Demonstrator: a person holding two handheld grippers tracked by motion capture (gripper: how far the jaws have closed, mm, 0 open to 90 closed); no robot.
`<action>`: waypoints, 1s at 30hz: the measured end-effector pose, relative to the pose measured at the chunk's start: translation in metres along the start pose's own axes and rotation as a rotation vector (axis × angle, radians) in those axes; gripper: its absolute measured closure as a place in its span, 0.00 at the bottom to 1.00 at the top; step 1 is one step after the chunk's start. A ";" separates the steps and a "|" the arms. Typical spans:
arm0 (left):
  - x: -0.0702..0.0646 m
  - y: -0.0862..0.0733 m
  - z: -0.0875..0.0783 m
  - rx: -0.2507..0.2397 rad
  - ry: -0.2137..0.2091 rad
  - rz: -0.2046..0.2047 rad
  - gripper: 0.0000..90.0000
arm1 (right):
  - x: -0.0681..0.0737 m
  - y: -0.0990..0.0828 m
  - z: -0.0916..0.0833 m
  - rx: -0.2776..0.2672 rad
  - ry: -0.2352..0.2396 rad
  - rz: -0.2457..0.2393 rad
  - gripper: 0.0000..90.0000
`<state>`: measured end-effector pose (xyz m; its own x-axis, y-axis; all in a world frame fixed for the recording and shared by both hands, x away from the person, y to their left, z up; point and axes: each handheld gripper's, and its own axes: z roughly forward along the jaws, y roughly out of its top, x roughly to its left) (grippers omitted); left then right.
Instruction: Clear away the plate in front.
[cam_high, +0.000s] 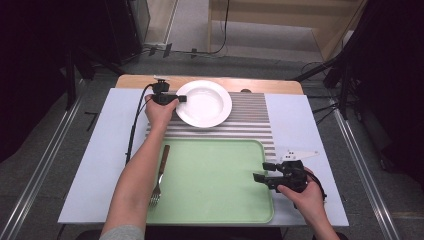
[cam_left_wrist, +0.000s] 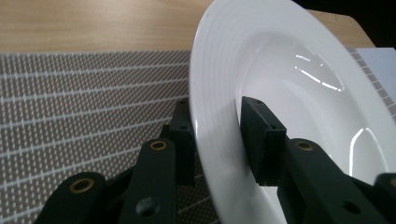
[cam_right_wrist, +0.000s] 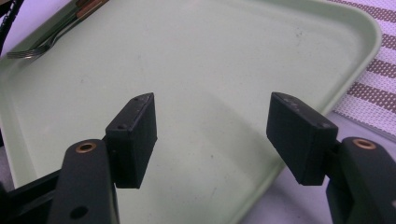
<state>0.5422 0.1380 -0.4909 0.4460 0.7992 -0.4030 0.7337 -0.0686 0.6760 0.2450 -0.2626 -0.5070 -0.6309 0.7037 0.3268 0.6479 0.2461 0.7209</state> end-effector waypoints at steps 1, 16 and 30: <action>-0.002 0.003 -0.002 0.000 -0.020 0.004 0.76 | 0.000 0.000 0.000 0.001 -0.001 0.002 0.36; -0.054 0.033 -0.016 0.073 -0.016 0.089 0.90 | -0.003 0.000 -0.002 -0.006 -0.011 0.008 0.36; -0.073 0.065 -0.047 0.136 0.063 0.161 0.90 | -0.003 0.000 -0.004 -0.011 -0.014 0.011 0.36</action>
<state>0.5328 0.1030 -0.3888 0.5333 0.8067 -0.2546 0.7200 -0.2749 0.6373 0.2453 -0.2668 -0.5055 -0.6175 0.7158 0.3261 0.6499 0.2309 0.7241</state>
